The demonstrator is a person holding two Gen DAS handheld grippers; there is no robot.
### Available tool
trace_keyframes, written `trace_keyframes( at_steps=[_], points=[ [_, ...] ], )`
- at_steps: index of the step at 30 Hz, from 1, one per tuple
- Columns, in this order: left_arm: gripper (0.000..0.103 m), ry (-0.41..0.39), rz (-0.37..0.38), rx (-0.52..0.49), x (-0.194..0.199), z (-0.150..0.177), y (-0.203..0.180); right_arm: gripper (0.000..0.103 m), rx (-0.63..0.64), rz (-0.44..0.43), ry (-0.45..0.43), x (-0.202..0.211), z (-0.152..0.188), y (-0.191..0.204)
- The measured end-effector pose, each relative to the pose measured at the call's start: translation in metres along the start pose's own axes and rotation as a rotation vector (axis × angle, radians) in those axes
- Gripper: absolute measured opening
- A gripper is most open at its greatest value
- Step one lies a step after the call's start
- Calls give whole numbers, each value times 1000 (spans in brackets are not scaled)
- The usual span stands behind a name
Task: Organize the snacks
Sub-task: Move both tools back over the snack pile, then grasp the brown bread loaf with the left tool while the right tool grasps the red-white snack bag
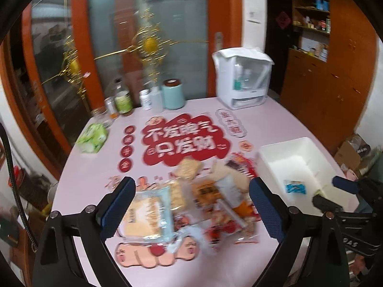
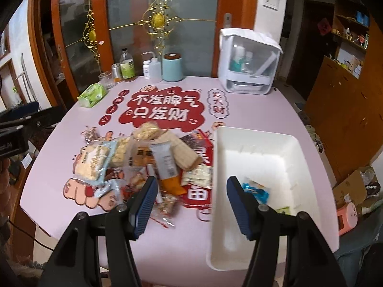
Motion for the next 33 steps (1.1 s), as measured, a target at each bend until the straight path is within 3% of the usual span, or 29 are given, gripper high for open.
trace_keyframes(
  at_steps=[6,11,18,26,33],
  points=[
    [95,46,-49,5,-27,22,57,60,-101,-62,33,-25,-4,17],
    [95,115,-44,-14,-55,43,87,60,-183,-79,82,-53,4,28],
    [95,217,9,-29,-104,67,105,61,-305,-122,168,-100,21,42],
    [95,356,94,-28,-168,93,101,61,-473,-149,231,-163,41,46],
    [95,491,172,90,-218,110,102,61,-587,-125,261,-198,54,40]
  ],
)
Point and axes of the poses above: each gripper's, at about its wrist camera, not at the fingertips, and x roughly against the way its jaws point, y to its left, z to its underside, the point moved 2 cm from there along -x, roughly the way its jaws point, and after that the axes turned 10 degrees about -z, right-handed, at the moved point
